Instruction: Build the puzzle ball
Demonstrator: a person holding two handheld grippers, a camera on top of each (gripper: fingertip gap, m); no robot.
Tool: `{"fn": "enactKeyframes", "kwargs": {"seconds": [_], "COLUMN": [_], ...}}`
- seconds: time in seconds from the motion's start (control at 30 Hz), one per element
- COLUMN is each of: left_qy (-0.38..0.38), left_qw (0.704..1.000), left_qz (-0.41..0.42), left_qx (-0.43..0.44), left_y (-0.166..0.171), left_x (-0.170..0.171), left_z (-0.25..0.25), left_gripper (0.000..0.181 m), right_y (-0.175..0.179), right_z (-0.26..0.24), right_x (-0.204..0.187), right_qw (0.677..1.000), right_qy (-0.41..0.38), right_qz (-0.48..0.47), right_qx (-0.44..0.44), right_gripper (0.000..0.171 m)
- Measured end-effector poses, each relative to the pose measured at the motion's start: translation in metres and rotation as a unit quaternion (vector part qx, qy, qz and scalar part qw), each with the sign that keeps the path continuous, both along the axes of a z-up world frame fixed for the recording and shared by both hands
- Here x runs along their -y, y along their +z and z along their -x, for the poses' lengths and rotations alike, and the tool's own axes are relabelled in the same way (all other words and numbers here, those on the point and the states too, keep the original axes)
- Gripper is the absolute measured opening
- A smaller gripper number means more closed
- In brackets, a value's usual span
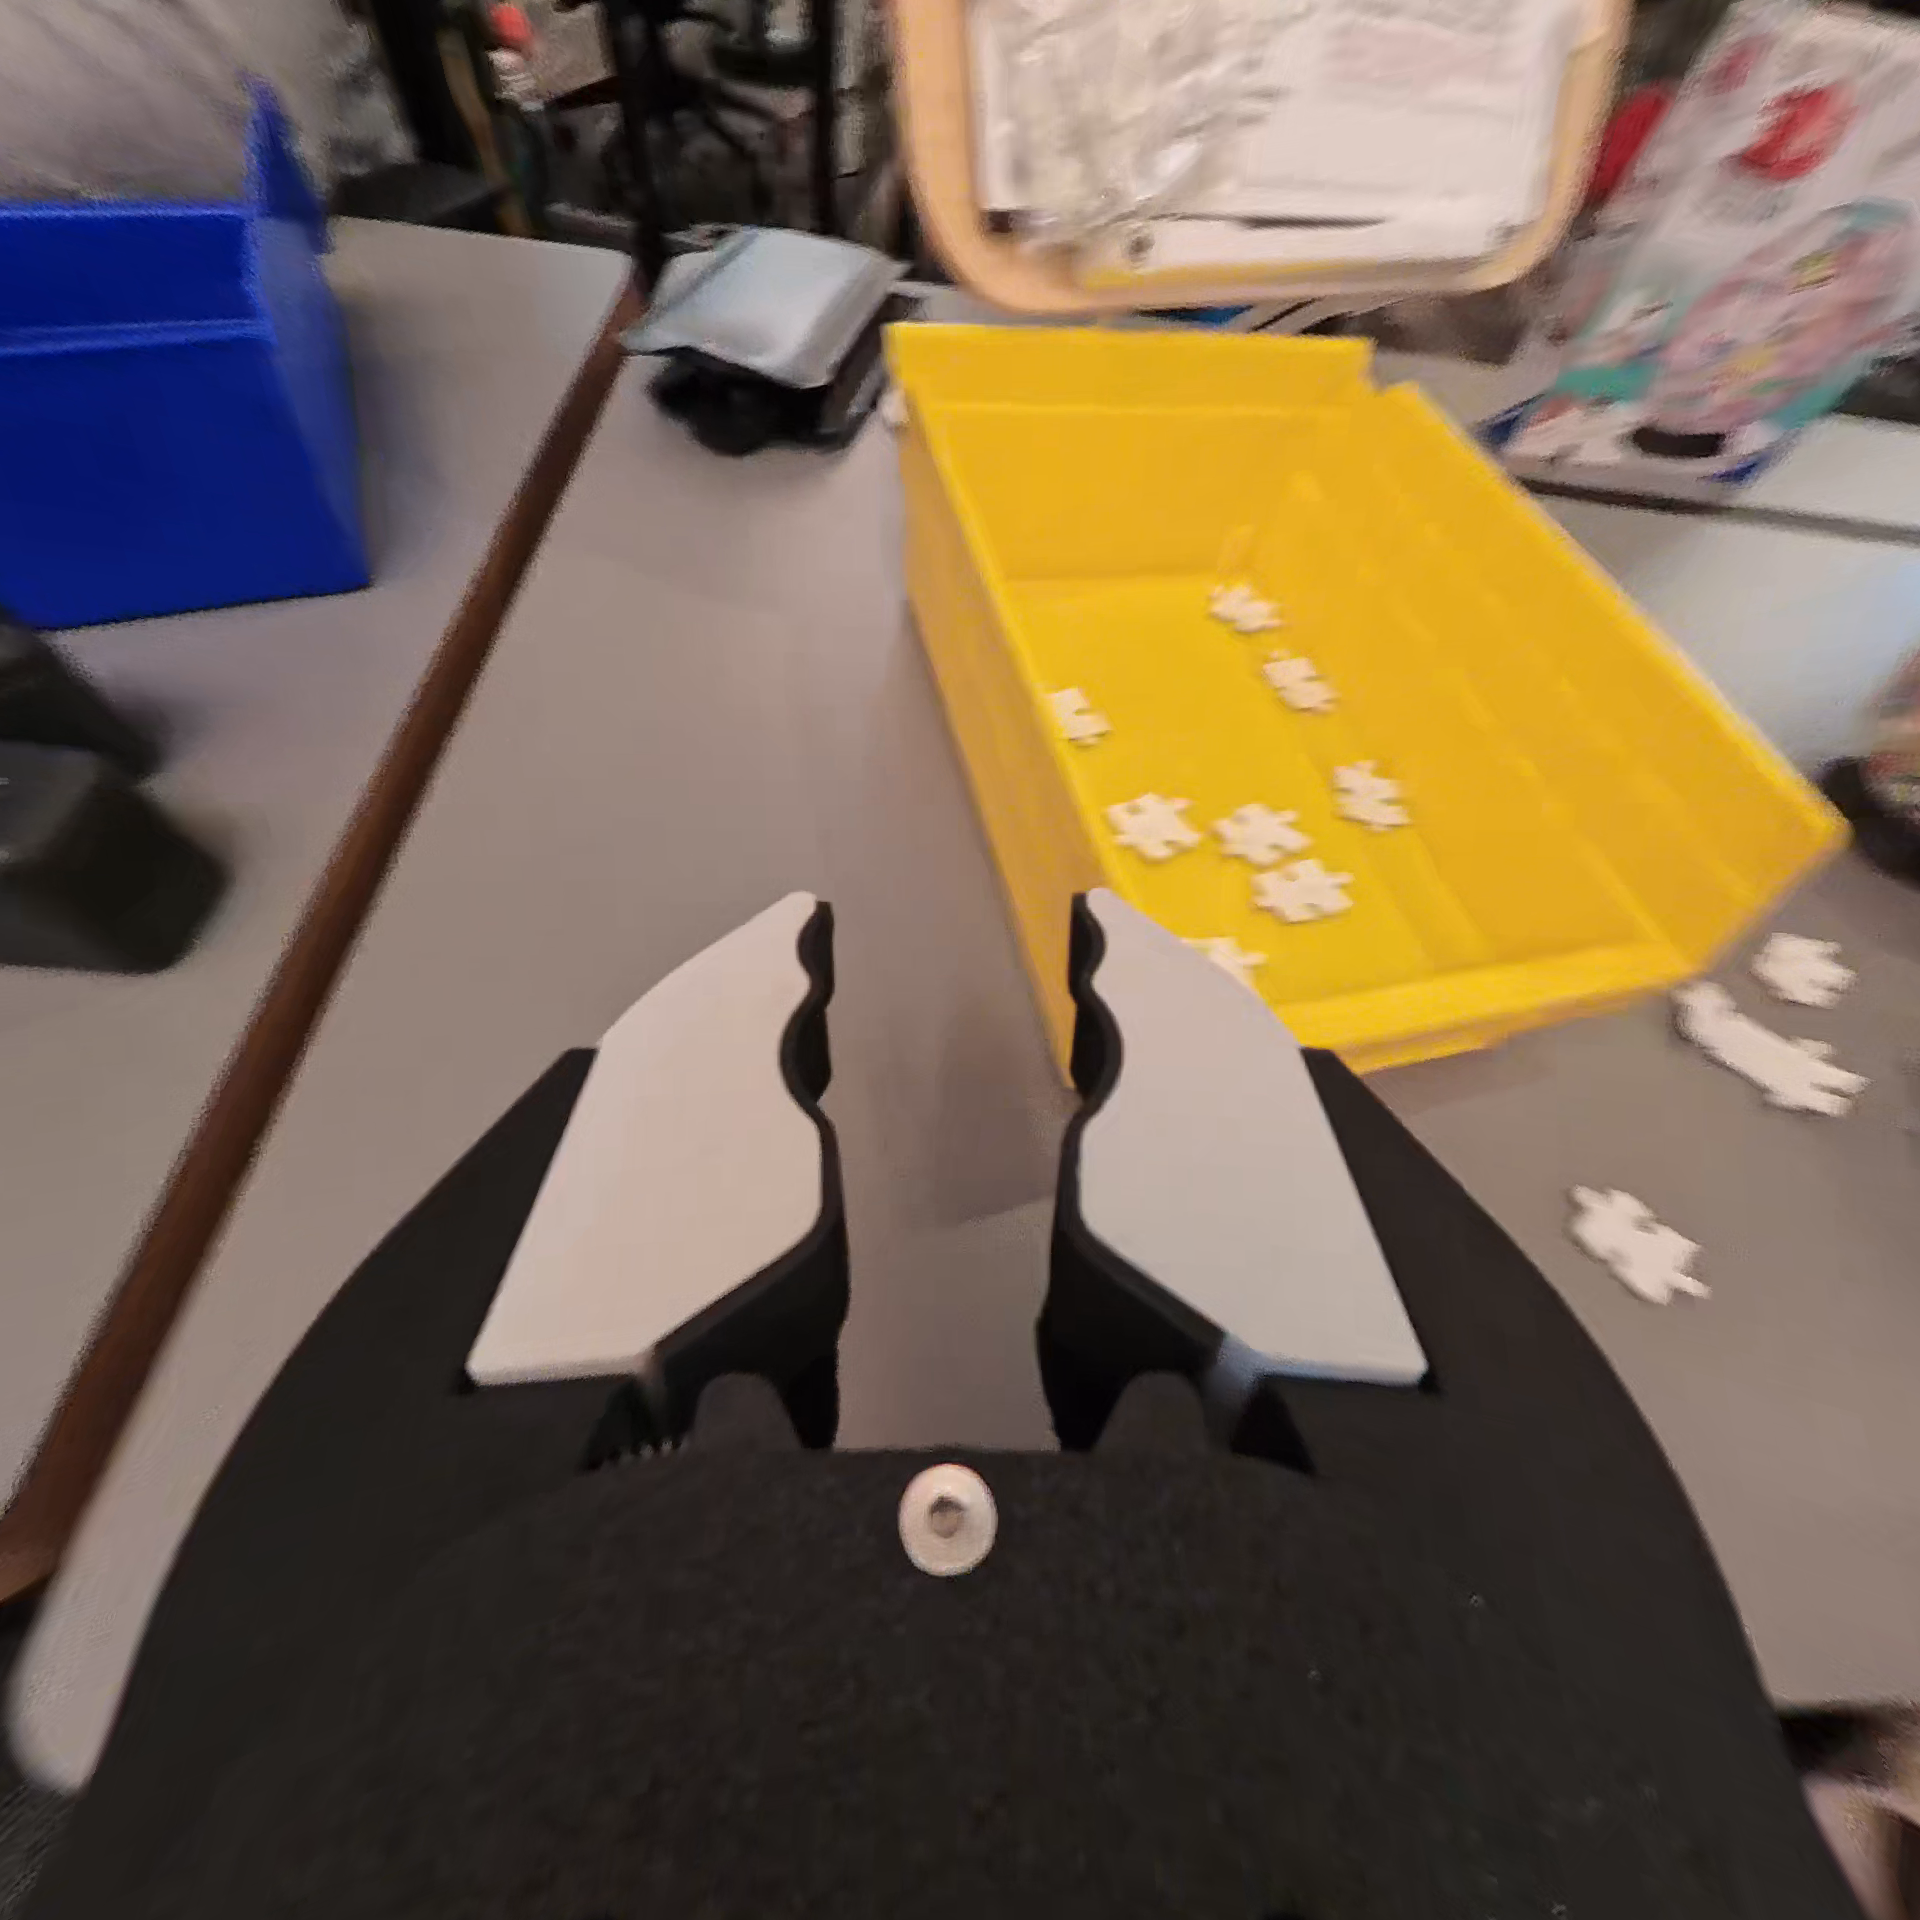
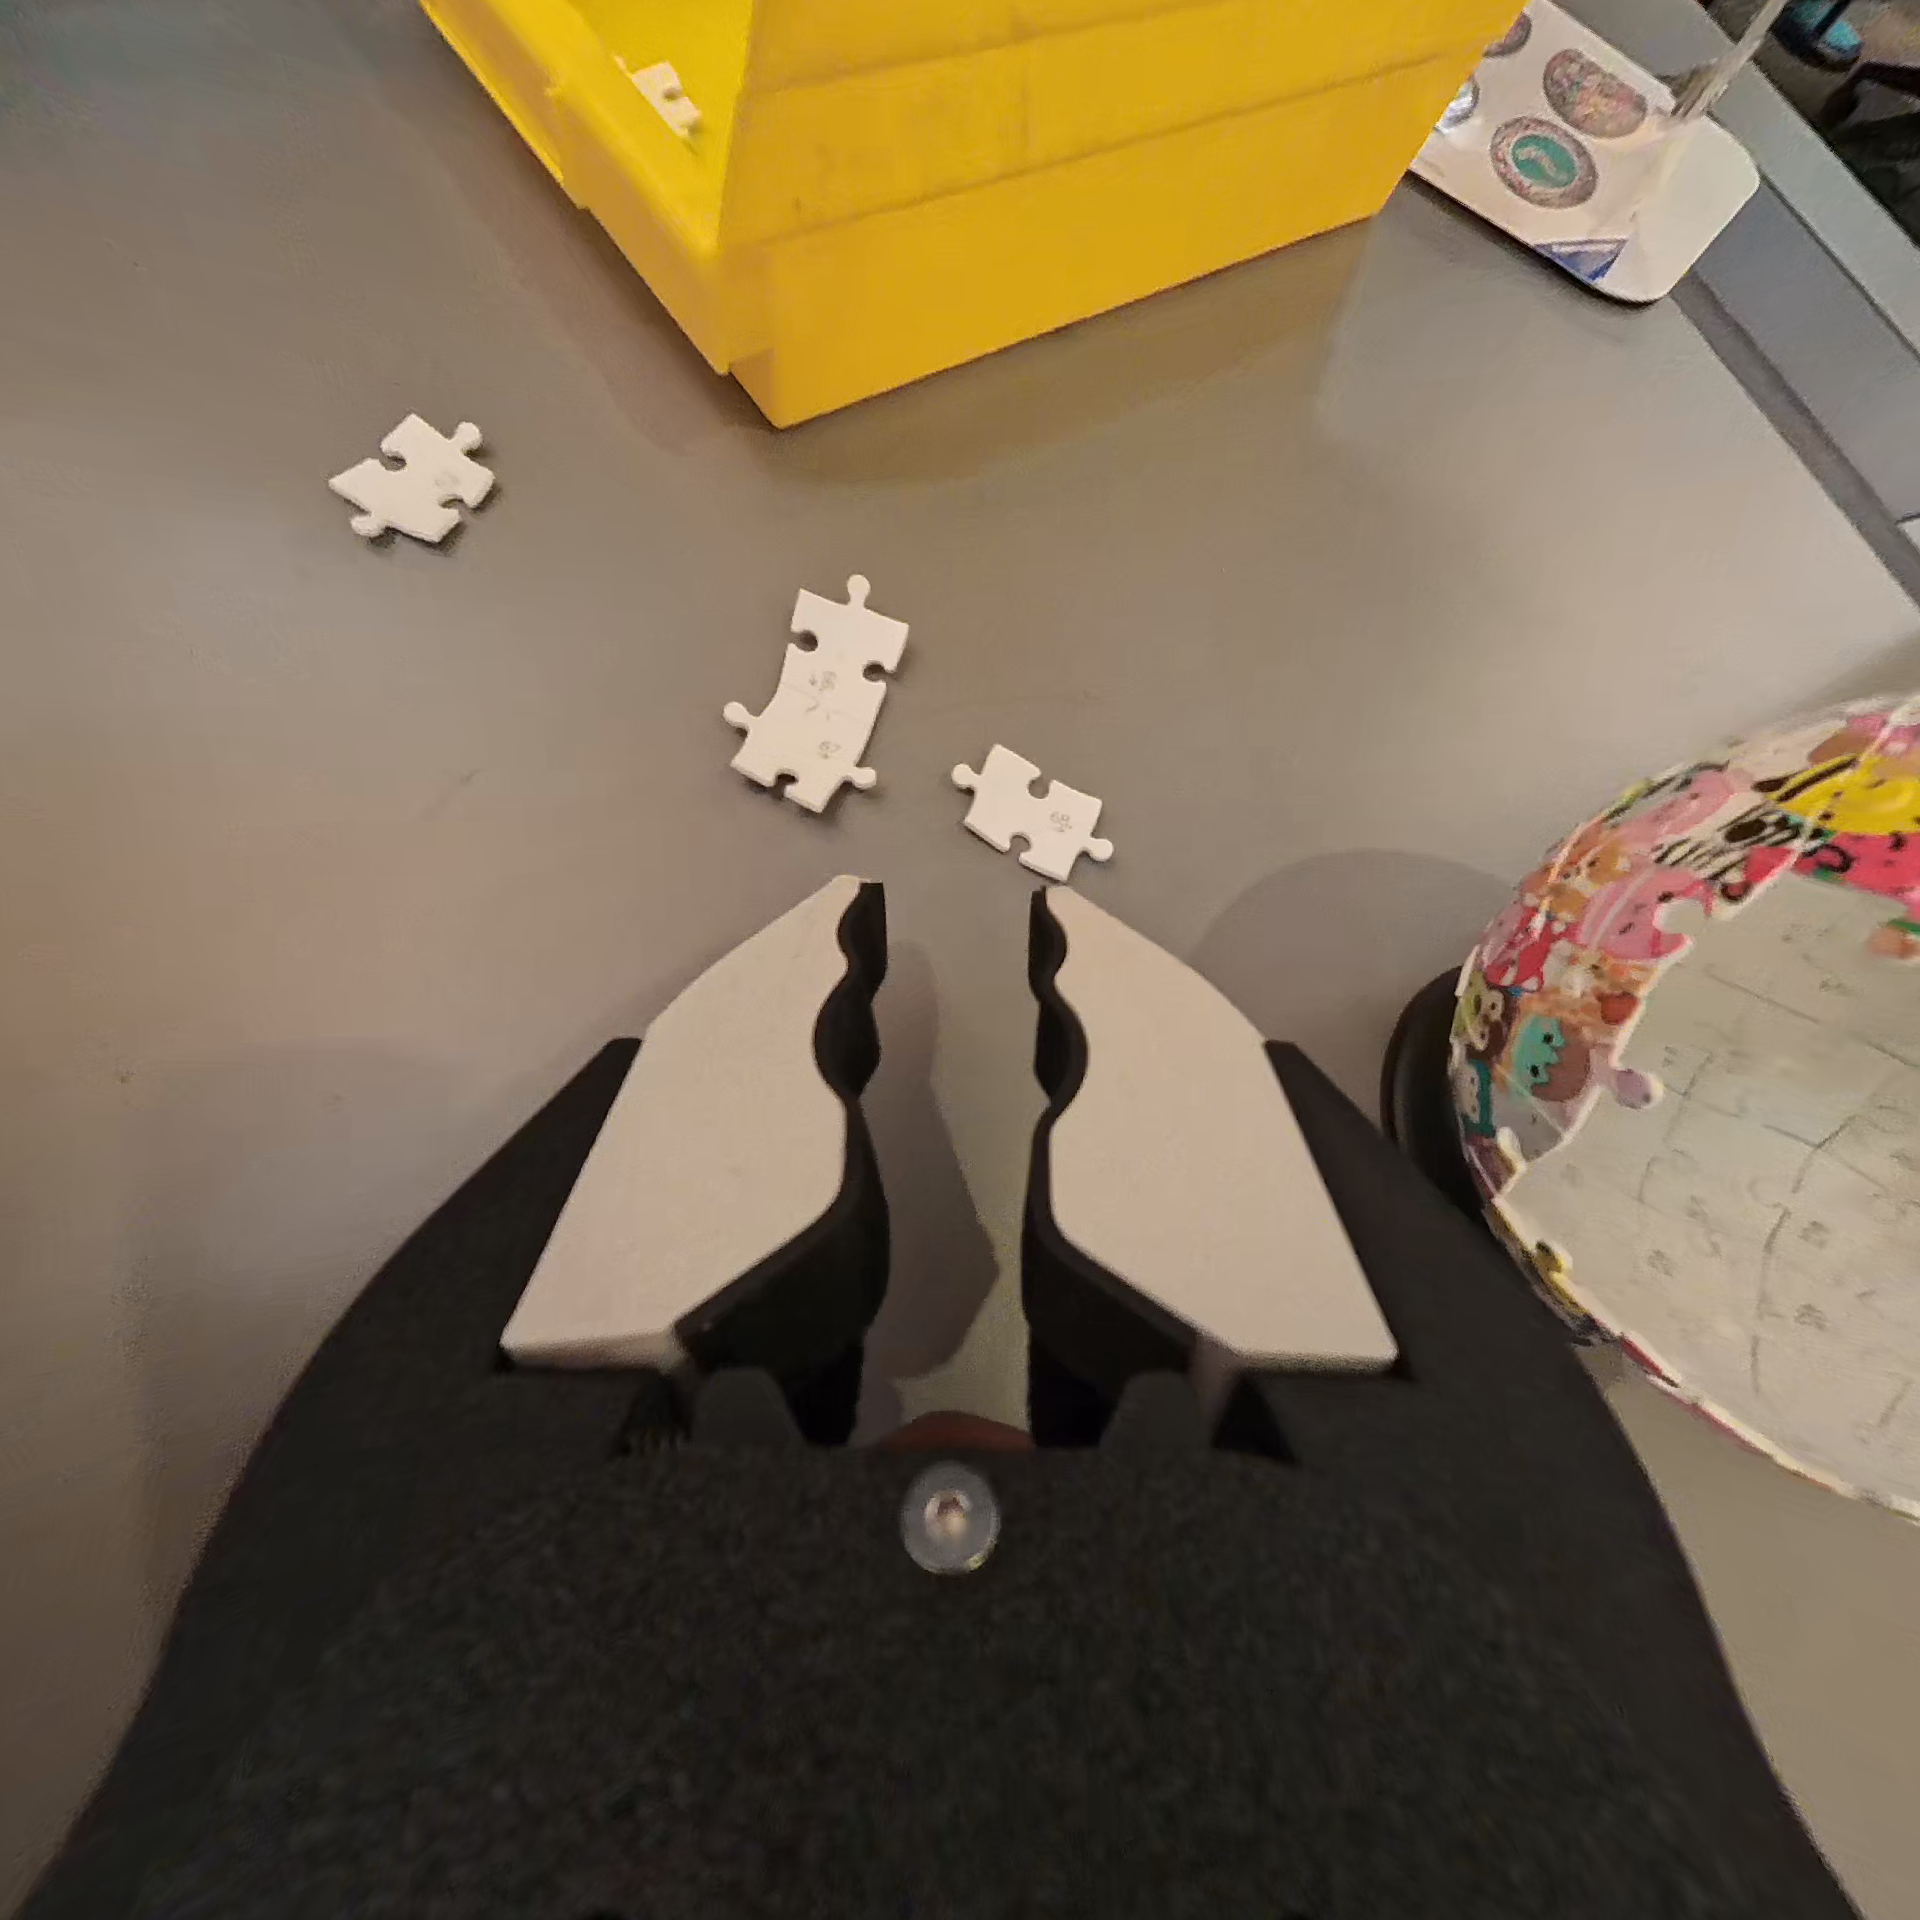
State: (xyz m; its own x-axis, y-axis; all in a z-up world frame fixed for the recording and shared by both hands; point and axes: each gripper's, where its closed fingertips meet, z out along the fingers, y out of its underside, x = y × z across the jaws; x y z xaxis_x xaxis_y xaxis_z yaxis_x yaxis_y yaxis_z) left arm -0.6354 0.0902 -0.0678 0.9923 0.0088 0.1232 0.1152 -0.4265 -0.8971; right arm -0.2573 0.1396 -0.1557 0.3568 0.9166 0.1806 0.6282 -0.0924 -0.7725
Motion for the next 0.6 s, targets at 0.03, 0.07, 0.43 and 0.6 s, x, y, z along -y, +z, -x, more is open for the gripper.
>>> {"fn": "enactKeyframes", "kwargs": {"seconds": [0.03, 0.07, 0.43, 0.6], "left_qy": [-0.021, -0.039, -0.006, -0.001], "left_qw": [1.0, 0.999, 0.992, 0.993], "left_qz": [0.004, 0.027, 0.105, 0.106], "left_qx": [0.015, 0.016, -0.077, -0.05], "left_y": [-0.004, -0.014, -0.06, -0.059], "left_x": [-0.001, -0.004, -0.035, -0.021], "left_z": [-0.015, -0.028, -0.002, 0.045], "left_gripper": [0.048, 0.055, 0.003, 0.002], "right_y": [0.001, 0.002, 0.016, 0.015], "right_z": [0.001, 0.004, 0.022, 0.024], "right_x": [0.001, 0.002, 0.007, 0.007], "right_qw": [1.0, 1.0, 0.999, 0.999], "right_qy": [0.001, 0.002, 0.016, 0.018], "right_qz": [-0.005, -0.006, 0.017, 0.025], "right_qx": [0.002, -0.001, -0.029, -0.033], "right_gripper": [0.026, 0.026, 0.026, 0.026]}}
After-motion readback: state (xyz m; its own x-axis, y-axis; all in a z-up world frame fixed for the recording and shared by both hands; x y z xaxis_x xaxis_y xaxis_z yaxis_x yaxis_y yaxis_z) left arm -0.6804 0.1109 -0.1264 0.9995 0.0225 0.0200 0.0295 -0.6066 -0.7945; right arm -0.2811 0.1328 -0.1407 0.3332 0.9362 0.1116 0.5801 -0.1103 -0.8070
